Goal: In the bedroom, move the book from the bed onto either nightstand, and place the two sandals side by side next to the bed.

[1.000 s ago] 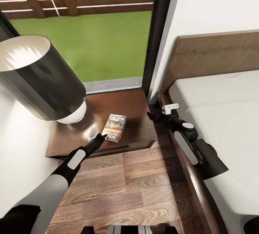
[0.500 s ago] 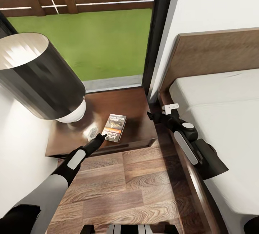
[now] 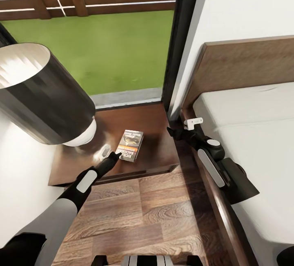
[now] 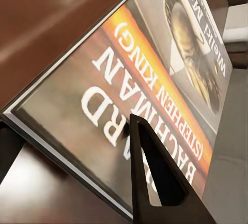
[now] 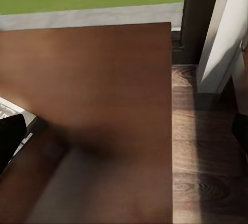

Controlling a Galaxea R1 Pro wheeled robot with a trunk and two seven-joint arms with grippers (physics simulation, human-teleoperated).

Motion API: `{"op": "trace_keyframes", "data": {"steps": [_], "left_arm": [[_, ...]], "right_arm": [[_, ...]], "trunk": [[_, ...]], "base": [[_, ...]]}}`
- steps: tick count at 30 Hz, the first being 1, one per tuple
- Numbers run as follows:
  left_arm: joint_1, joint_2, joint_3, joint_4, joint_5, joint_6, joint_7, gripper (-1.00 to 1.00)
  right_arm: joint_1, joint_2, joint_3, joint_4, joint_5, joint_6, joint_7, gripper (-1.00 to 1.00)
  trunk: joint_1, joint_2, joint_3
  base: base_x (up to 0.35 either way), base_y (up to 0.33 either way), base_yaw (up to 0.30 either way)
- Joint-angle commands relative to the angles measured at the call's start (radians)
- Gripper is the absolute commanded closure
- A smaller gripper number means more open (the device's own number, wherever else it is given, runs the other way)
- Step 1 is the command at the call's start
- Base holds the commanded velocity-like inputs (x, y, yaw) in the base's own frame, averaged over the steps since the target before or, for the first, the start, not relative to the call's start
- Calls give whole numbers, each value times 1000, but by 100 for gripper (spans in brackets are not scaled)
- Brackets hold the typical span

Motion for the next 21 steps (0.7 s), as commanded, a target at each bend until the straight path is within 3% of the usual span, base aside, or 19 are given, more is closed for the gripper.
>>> {"op": "trace_keyframes", "data": {"steps": [1, 21], "left_arm": [[0, 1, -5, 0, 10, 3, -1, 100], [0, 1, -5, 0, 10, 4, -1, 100]], "right_arm": [[-1, -1, 2, -1, -6, 4, -4, -100], [-1, -1, 2, -1, -6, 5, -4, -100]], "trunk": [[0, 0, -1], [0, 0, -7]], "base": [[29, 0, 0], [76, 0, 0]]}}
